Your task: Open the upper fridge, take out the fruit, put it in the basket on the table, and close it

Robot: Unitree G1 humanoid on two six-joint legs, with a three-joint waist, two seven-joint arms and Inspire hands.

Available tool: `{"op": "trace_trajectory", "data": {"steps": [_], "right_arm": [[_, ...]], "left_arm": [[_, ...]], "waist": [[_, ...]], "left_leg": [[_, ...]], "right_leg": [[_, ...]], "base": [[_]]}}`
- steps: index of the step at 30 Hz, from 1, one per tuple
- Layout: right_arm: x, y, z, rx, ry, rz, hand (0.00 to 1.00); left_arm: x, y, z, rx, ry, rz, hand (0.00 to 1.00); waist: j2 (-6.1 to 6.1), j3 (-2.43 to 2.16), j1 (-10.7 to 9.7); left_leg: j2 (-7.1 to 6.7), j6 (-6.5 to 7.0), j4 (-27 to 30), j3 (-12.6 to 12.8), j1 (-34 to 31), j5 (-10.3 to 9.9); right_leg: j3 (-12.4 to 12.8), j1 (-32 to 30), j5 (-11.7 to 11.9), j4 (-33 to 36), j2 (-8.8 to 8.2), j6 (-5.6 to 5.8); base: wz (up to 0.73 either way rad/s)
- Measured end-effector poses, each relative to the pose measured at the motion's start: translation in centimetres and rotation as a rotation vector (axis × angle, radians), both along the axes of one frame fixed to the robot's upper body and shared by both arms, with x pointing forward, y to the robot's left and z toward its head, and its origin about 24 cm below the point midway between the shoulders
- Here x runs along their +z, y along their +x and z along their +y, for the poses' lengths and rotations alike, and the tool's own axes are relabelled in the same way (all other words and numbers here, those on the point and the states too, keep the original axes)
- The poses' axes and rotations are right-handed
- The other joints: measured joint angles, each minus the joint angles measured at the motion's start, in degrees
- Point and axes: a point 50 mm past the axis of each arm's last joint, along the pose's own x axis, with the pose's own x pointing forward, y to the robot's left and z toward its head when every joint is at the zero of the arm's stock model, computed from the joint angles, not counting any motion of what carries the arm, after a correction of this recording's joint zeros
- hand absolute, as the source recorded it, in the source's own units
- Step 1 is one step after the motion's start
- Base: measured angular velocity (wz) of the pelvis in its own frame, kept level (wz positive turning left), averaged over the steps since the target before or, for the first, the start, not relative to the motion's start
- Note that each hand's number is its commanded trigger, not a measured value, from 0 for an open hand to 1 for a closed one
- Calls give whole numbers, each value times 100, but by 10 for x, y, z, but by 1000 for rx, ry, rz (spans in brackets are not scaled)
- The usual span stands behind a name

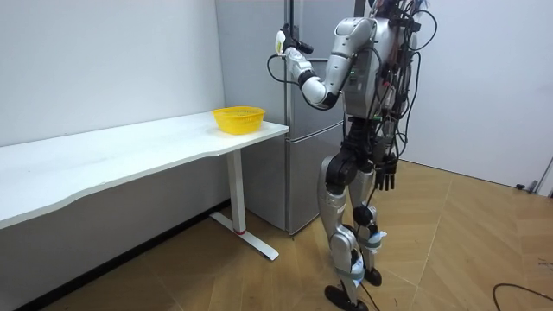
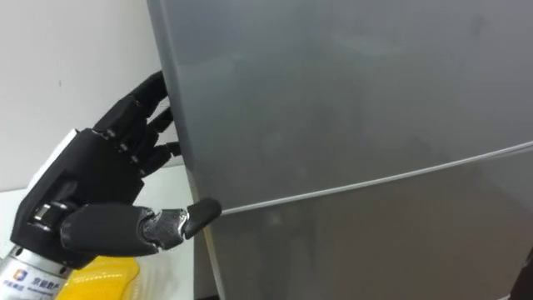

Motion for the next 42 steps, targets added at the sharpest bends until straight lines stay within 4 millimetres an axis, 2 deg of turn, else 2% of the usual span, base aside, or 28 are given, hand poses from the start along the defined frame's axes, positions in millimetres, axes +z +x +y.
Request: {"op": "trace_trajectory", "data": {"steps": [9, 13, 30, 35, 42], "right_arm": [[2, 0, -5, 32, -5, 13, 0], [3, 4, -8, 38, 4, -3, 0], [3, 6, -8, 55, 11, -5, 0], [4, 9, -9, 59, 11, -17, 0], [4, 9, -9, 60, 11, -17, 0]], "left_arm": [[-3, -2, -11, -104, -6, 23, 0], [-4, -6, -25, -208, -5, 27, 0], [-1, -7, -27, -266, -23, 19, 0], [0, -7, -28, -283, -46, 21, 0], [1, -7, -28, -285, -47, 17, 0]], "waist": [[3, -7, -10], [0, -27, -32], [-30, 1, -39], [-24, 11, -34], [-12, 11, -38]], "left_leg": [[-40, 77, 11, -27, -93, 47], [-57, 87, 53, 55, -148, 53], [-61, 91, 65, 63, -151, 55], [-59, 91, 60, 187, -160, 55], [-63, 91, 58, 235, -173, 55]], "right_leg": [[-59, -20, 41, 1, -89, 72], [-13, -21, 68, -43, -114, 109], [6, -28, 77, -77, -117, 115], [69, -91, 79, -77, -119, 117], [92, -116, 88, -76, -129, 133]], "base": [[10], [-1], [0], [-4], [-2]]}}
